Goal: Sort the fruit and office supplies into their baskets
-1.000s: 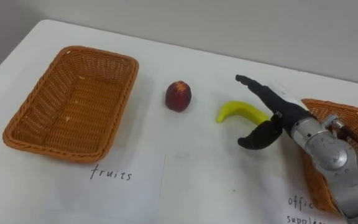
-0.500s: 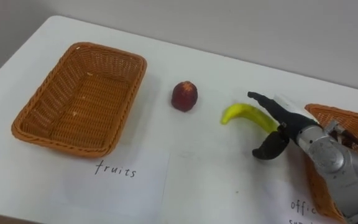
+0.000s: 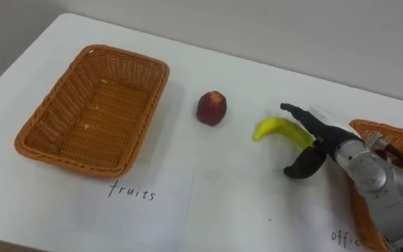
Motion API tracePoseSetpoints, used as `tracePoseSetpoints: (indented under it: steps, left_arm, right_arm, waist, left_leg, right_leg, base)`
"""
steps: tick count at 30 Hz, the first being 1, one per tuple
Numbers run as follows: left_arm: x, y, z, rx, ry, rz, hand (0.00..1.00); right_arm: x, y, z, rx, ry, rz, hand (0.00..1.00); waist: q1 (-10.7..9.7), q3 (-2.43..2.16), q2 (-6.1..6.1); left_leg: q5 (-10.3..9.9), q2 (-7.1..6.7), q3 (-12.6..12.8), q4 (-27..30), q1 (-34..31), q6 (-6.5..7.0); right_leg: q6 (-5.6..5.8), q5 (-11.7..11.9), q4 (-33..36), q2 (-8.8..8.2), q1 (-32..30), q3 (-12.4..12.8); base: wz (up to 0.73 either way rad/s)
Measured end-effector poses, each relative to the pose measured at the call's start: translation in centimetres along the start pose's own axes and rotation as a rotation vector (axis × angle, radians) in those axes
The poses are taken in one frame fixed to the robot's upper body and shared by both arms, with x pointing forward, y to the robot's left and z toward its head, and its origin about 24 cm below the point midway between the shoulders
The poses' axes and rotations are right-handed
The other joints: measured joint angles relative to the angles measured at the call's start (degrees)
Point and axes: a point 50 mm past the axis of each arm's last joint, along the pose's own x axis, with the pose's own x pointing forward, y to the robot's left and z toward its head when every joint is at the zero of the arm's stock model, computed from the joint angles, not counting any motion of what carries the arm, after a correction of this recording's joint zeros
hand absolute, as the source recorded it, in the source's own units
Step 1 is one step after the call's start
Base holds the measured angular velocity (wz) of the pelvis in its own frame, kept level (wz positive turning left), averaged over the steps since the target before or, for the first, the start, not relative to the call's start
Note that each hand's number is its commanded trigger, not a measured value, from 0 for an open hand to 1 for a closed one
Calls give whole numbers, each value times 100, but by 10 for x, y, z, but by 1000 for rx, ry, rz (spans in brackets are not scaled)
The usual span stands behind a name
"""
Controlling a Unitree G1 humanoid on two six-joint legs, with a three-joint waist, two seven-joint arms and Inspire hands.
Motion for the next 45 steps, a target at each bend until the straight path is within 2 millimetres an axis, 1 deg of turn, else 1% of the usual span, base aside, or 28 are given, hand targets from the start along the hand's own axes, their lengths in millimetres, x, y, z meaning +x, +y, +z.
tracePoseSetpoints:
  steps: [5,7,9,10,11,14,16,20,25,27,28,32,38,41,45]
  left_arm:
    - [0,0,1,0,5,11,0]
    - [0,1,1,0,4,20,0]
    - [0,1,1,0,4,23,0]
    - [0,1,2,0,3,23,0]
    - [0,1,2,-1,3,23,0]
    - [0,0,-1,1,12,21,0]
    - [-1,-1,-2,2,18,16,0]
    - [-1,-2,-2,3,27,2,0]
    - [0,-2,-1,7,30,-7,0]
    - [0,-1,-1,18,28,-4,0]
    - [0,-1,-1,18,28,-4,0]
    - [0,-1,-1,21,26,-3,0]
    - [0,-1,2,33,18,-5,0]
    - [1,1,4,35,12,0,0]
    - [1,4,3,38,15,3,0]
  right_arm:
    - [5,-5,-2,6,31,-4,0]
    - [5,-5,-3,8,37,-5,0]
    - [5,-5,-3,11,39,-6,0]
    - [5,-5,-3,11,39,-6,0]
    - [5,-5,-3,11,39,-6,0]
    - [9,-4,2,-4,29,4,0]
    - [12,-5,4,-13,31,12,0]
    - [15,-5,0,-11,56,21,0]
    - [16,-3,-2,-21,68,38,0]
    - [20,-4,-3,-23,81,49,0]
    - [20,-3,-2,-26,81,51,0]
    - [21,-1,-3,-30,87,64,0]
    - [22,-1,-5,-12,92,70,0]
    - [25,-3,-7,8,103,77,0]
    - [25,1,-7,10,101,108,0]
  waist:
    - [3,-8,15]
    - [27,-20,23]
    - [78,-52,12]
    - [92,-50,17]
    - [132,-35,41]
    - [155,-32,45]
    - [170,-32,46]
    - [231,-34,42]
    - [276,-34,40]
    - [279,-35,35]
    - [278,-36,34]
    - [285,-55,2]
    - [282,-42,-21]
    - [281,-21,-72]
    - [297,-34,-133]
  left_leg:
    - [0,1,-24,-9,-29,-1]
    - [0,0,-29,6,-34,-1]
    - [2,-3,-29,31,-32,0]
    - [2,-4,-29,33,-33,0]
    - [3,-4,-29,35,-32,1]
    - [3,-2,-31,34,-24,1]
    - [3,-1,-29,32,7,0]
    - [3,-6,-41,26,28,0]
    - [2,-9,-98,14,43,-1]
    - [8,-11,-114,17,42,-10]
    - [9,-11,-115,17,41,-11]
    - [13,-12,-139,22,38,-16]
    - [13,-13,-169,24,39,-16]
    - [17,-7,-180,20,40,-22]
    - [17,-6,-190,22,53,-22]
  right_leg:
    - [0,0,1,2,-4,-57]
    - [0,0,1,2,-5,-64]
    - [0,0,2,-2,-4,-70]
    - [0,0,3,-3,-4,-71]
    - [0,0,2,-3,-4,-70]
    - [0,0,0,-2,-3,-70]
    - [0,0,0,0,8,-77]
    - [0,0,0,2,44,-88]
    - [0,0,-4,3,95,-147]
    - [-1,1,0,0,104,-237]
    - [-1,1,-1,-1,105,-235]
    - [-1,1,0,1,118,-250]
    - [-1,1,-2,-5,131,-326]
    - [-1,1,-5,-3,138,-381]
    - [-1,1,-7,-2,152,-389]
  base:
    - [3]
    - [2]
    - [0]
    - [0]
    - [0]
    - [0]
    - [0]
    - [0]
    - [6]
    - [2]
    - [0]
    - [0]
    - [1]
    - [0]
    - [0]
